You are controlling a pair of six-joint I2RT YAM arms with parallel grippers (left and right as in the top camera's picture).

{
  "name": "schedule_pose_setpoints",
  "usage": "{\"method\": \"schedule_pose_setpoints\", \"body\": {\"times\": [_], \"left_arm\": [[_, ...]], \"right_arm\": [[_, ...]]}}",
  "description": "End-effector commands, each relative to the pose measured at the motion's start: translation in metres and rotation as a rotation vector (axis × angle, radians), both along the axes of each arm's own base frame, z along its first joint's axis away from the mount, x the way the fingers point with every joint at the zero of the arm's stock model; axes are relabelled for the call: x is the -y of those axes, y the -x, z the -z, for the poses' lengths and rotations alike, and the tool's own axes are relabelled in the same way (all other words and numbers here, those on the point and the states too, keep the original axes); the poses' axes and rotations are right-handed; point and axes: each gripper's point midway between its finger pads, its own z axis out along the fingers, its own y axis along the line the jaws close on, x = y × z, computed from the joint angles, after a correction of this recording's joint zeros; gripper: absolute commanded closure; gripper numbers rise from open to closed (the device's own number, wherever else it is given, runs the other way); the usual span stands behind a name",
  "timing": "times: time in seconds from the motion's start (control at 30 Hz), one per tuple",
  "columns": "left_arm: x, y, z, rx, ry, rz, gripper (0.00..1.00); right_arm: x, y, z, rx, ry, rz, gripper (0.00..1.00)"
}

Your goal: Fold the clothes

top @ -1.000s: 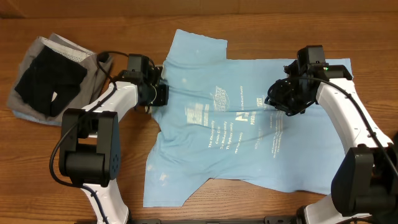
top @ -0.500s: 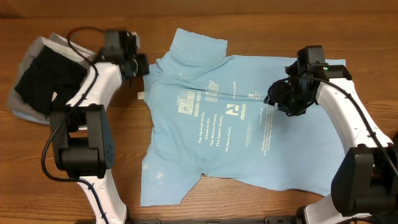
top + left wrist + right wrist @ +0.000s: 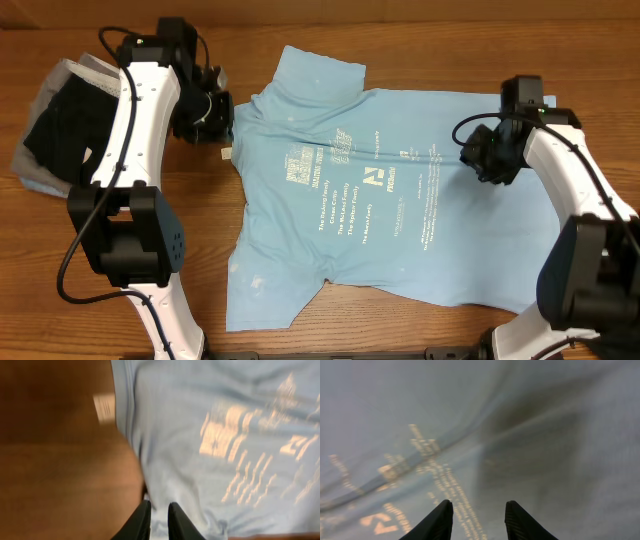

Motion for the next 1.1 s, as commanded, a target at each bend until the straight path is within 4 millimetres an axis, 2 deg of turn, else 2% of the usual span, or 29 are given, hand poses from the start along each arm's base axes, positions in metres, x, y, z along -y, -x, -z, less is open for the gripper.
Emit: {"method": "schedule_pose_setpoints", "body": {"times": [0.0, 0.17, 0.23, 0.37, 0.53, 0.67, 0.7, 0.77, 0.87, 0.93, 1.07], "left_arm": [[0.015, 0.030, 0.008, -0.108, 0.038, 0.041, 0.83], [0.016, 0.063, 0.034, -0.252, 0.034, 0.030, 0.86], [0.015, 0.077, 0.047, -0.306, 0.032, 0.026, 0.87], [0.018, 0.098, 0.070, -0.365, 0.030, 0.052, 0.86], [0.008, 0.109, 0.087, -0.386, -0.038, 0.077, 0.84], [0.000, 0.120, 0.096, -0.414, -0.079, 0.086, 0.82], [0.000, 0.122, 0.099, -0.420, -0.078, 0.087, 0.82], [0.001, 0.128, 0.105, -0.431, -0.079, 0.094, 0.82], [0.006, 0.133, 0.117, -0.429, -0.050, 0.089, 0.81], [0.010, 0.136, 0.124, -0.423, -0.025, 0.084, 0.82], [0.010, 0.143, 0.137, -0.425, -0.021, 0.073, 0.94]], "right_arm": [[0.003, 0.015, 0.024, -0.090, -0.008, 0.052, 0.62], [0.003, 0.015, 0.026, -0.093, -0.008, 0.025, 0.62], [0.003, 0.015, 0.029, -0.092, -0.002, 0.005, 0.65], [0.007, 0.016, 0.049, -0.087, 0.022, 0.004, 0.70], [0.035, 0.040, 0.082, -0.184, 0.122, 0.110, 0.76], [0.052, 0.057, 0.102, -0.257, 0.066, 0.203, 0.79], [0.054, 0.057, 0.102, -0.255, 0.038, 0.208, 0.78], [0.057, 0.054, 0.100, -0.235, -0.008, 0.192, 0.67], [0.053, 0.047, 0.090, -0.197, -0.095, 0.164, 0.58], [0.052, 0.042, 0.081, -0.176, -0.124, 0.167, 0.57], [0.054, 0.032, 0.057, -0.124, -0.116, 0.162, 0.56]]}}
